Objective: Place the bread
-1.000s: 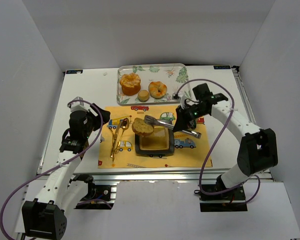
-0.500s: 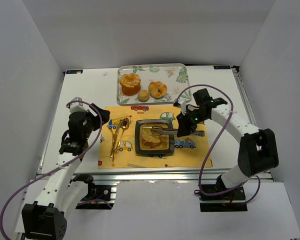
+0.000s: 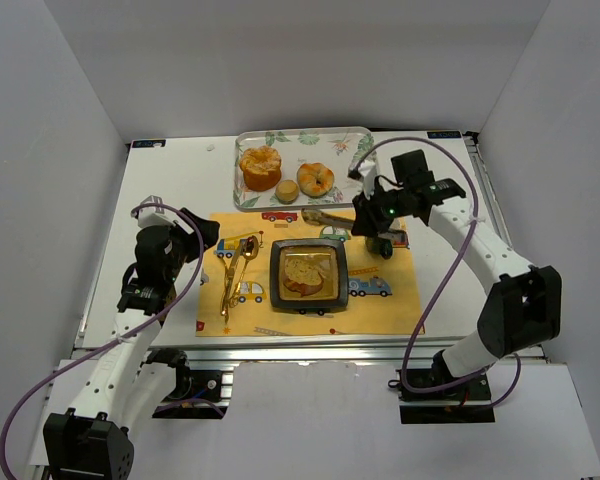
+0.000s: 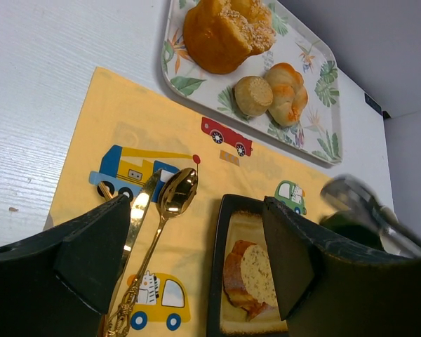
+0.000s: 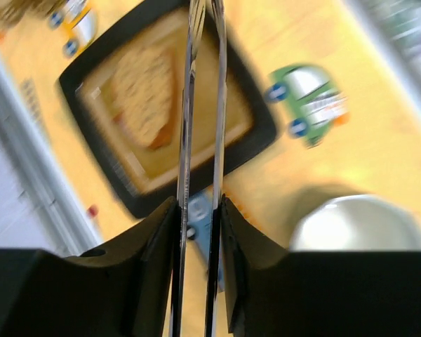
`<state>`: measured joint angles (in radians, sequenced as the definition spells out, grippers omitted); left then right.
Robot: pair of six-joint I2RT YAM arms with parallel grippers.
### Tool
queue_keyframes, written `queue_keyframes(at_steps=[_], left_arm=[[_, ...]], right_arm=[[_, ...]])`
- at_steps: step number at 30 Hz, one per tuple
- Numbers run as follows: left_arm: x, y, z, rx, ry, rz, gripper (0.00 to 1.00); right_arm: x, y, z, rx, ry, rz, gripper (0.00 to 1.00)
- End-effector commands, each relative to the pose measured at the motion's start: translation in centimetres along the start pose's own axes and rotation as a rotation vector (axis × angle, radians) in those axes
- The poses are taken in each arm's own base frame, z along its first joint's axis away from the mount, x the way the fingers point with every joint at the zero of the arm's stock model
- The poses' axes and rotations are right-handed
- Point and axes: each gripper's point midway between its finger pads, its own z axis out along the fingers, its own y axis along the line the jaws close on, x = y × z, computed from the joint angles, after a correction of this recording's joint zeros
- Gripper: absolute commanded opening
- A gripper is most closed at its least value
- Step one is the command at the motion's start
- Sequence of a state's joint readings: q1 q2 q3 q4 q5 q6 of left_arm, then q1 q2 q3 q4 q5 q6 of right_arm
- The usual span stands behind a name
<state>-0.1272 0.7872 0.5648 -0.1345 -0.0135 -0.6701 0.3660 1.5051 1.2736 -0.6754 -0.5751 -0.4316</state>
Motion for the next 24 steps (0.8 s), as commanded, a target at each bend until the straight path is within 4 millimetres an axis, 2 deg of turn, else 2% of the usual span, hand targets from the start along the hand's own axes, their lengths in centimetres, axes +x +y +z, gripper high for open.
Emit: queue_keyframes(at_steps=[1,2,3,4,5,6,10,11,14,20,24], left_arm=[[-0.7,-0.6,-0.2,0.028,-0.022,0.000,0.85],[-0.7,-0.7,-0.2,0.031,-0.024,-0.001,0.85],[-0.7,-0.7,-0.2,0.029,-0.024,-0.002,0.85],[-0.8,-0.8,-0.2,0.032,-0.025,0.000,0.85],[-0.8,-0.7,-0.2,0.029,-0.024,0.000,0.85],[-0.7,-0.7,-0.2,0.029,-0.022,0.000,0.85],[-0.9,-0.8,-0.4,0.033,-0.027,-0.001,0.85],[-0.9,-0.8,-0.4,0.034,-0.029,-0.001,0.85],[-0.7,-0.7,-0.4,0.030,-0.028,-0.006,0.85],[-0.4,-0.5,-0.3,0.029,-0.023,-0.014,0.85],[-0.2,-0.3,-0.1,0.023,-0.014,-0.008,0.85]], right_arm=[[-5.3,-4.8,-0.4,0.207,-0.113,-0.027,0.34],[-7.0,-5.8,-0.7,0.253,-0.137,-0.035,0.34],[-6.7,-7.9,0.1,0.330,-0.100,-0.014,0.35],[-7.0,-8.4,0.9,0.350,-0.080,-0.016,0.36],[-8.9,-9.3,0.4,0.389,-0.095,-0.036,0.36],[-8.1,-10.6,1.9,0.403,-0.040,-0.023,0.38],[-8.6,-13.2,3.0,0.446,0.029,-0.070,0.42],[-8.0,-13.5,3.6,0.442,0.060,-0.072,0.42],[-8.1,-14.1,3.7,0.438,0.088,-0.121,0.43],[-6.3,-13.0,3.6,0.390,0.141,-0.168,0.45],[-5.5,-13.0,3.7,0.391,0.155,-0.174,0.47]])
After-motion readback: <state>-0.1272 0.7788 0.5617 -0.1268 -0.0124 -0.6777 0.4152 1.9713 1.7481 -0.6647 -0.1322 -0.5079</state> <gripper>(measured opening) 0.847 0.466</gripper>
